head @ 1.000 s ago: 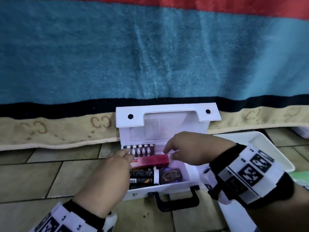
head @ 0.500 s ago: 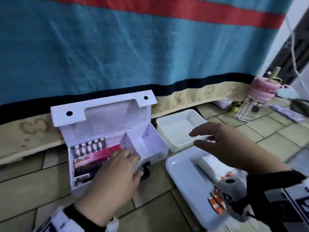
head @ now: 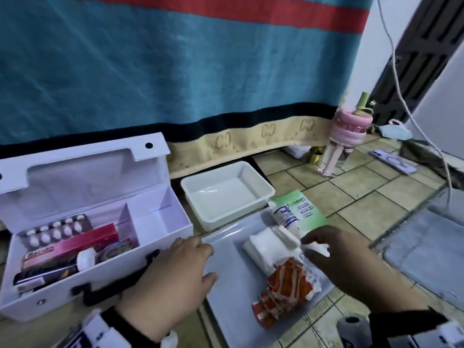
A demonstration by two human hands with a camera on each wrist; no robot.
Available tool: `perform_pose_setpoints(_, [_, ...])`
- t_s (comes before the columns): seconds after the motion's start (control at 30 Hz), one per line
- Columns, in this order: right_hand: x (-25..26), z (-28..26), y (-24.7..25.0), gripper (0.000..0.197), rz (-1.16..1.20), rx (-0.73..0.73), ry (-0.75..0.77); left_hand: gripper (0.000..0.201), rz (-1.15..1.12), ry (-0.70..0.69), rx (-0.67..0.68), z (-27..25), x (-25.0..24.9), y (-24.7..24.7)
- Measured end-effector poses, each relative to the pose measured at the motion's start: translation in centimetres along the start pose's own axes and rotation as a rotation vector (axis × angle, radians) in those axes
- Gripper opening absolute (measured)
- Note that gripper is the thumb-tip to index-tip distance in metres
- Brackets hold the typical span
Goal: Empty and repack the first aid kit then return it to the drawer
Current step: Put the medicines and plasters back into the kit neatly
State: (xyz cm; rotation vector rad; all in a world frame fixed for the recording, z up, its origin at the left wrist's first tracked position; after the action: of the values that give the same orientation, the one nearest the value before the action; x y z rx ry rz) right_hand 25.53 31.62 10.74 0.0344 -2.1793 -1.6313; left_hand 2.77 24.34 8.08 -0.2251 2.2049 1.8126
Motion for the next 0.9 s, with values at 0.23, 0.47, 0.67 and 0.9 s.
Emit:
perform_pose_setpoints(0.23, [0.1, 2.4, -2.2, 0.029, -0.082, 0.230, 0.329, 0.043, -0.050, -0.061, 0.109, 5.0, -4.2, -0.8])
perform_pose_setpoints(0.47, [-0.7, 5.3, -5.2, 0.029, -0.274, 0.351, 0.372, 0.046, -0.017, 0.109, 0.133, 7.7, -6.5, -1.3])
perform_pose_setpoints(0.67, [0.5, 4.9, -3.4, 0.032, -0.256, 0.316, 0.563, 0.052, -0.005, 0.239, 0.081, 7.7, -5.9, -1.1])
perform_pose_setpoints(0.9, [-0.2, 6.6, -1.4, 0.037, -0.231, 0.229, 0.671, 0.050, -0.148, 0.344, 0.034, 6.4, -3.7, -0.7])
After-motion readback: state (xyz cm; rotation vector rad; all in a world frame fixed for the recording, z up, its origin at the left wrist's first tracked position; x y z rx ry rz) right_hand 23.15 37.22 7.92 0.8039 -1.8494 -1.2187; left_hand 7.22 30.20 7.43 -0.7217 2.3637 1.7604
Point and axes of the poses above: each hand's wrist, its own z-axis towards the middle knuckle, its own y-axis out of the back of the hand, x = y × z, the point moved 5 cm from there along z, towards the middle knuckle, and after that the axes turned 9 degrees about x, right-handed, at the moved point
